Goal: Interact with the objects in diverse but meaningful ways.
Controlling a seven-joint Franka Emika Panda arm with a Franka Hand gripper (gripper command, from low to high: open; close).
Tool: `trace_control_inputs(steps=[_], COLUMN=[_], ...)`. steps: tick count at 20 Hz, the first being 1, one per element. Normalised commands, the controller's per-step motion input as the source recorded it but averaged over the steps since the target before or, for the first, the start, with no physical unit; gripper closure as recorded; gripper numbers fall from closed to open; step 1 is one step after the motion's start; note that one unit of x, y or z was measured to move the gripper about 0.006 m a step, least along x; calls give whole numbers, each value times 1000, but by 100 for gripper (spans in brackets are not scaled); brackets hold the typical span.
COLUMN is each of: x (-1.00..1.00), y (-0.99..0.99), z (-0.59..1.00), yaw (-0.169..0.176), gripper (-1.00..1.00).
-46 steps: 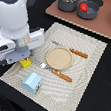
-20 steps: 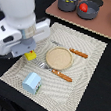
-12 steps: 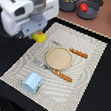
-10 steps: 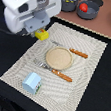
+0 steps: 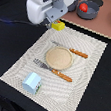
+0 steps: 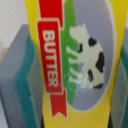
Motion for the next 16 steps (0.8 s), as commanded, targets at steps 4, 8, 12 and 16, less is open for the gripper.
trace_control_inputs(steps=[4, 8, 12, 16], x=[741, 609, 485, 486], y=[575, 547, 412, 376], z=[-284, -359, -339, -301], yaw=[0, 0, 0, 0], gripper=[100, 100, 100, 100])
